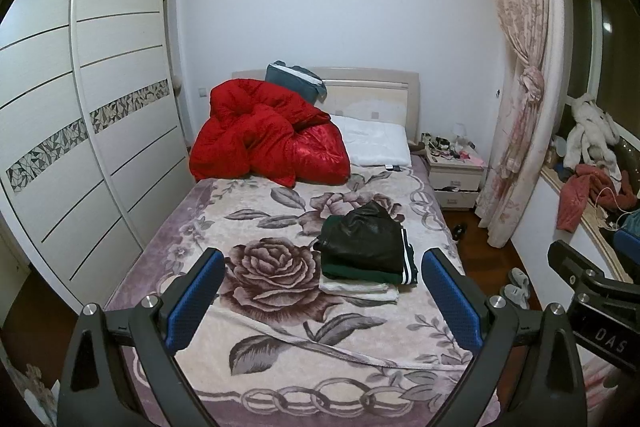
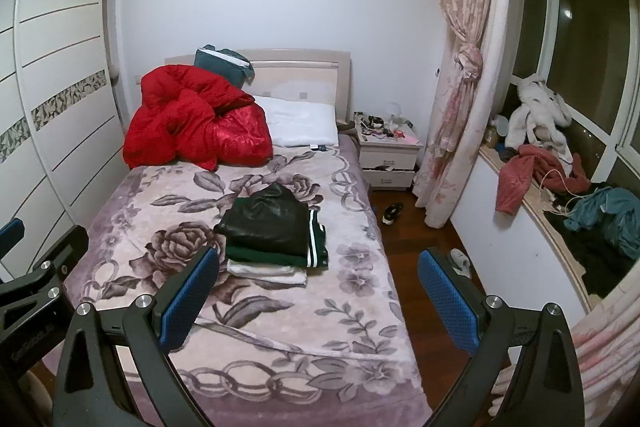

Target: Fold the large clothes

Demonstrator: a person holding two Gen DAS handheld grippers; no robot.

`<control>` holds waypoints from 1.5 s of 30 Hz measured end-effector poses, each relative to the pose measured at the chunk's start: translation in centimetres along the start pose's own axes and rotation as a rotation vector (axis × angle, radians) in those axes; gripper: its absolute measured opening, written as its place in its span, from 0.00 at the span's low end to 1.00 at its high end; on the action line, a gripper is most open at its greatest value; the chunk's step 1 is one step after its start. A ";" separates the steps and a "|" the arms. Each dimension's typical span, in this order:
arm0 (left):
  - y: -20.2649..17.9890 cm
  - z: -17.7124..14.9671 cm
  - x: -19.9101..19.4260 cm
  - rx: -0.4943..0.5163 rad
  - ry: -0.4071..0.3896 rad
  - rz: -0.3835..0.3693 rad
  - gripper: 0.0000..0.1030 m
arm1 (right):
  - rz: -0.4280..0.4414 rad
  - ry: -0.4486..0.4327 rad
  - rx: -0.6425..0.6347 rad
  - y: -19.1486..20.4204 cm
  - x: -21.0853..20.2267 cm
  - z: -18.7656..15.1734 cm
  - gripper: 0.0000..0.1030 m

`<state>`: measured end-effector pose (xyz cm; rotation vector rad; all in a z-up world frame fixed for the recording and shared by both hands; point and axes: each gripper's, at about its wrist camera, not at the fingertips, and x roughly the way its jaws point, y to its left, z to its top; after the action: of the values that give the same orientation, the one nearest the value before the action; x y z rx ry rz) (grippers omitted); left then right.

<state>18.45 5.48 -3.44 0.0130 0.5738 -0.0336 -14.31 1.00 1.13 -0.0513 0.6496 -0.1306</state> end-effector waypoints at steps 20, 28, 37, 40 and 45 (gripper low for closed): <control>-0.3 -0.2 -0.4 0.003 -0.003 0.004 0.97 | -0.011 0.003 0.015 0.5 -1.0 -1.9 0.98; -0.3 -0.2 -0.3 0.002 -0.003 0.006 0.97 | -0.013 0.006 0.021 0.5 -1.6 -2.7 0.98; -0.4 -0.3 -0.6 0.004 -0.007 0.007 0.97 | -0.015 0.006 0.029 0.6 -2.2 -3.3 0.98; -0.4 -0.3 -0.7 0.006 -0.008 0.008 0.97 | -0.016 0.008 0.028 0.7 -2.2 -3.4 0.98; -0.4 -0.5 -0.8 0.003 -0.011 0.007 0.97 | -0.019 0.008 0.034 0.9 -2.8 -4.1 0.98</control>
<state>17.50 5.08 -3.38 0.0172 0.5629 -0.0279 -18.90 2.27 -0.50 -0.0243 0.6544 -0.1603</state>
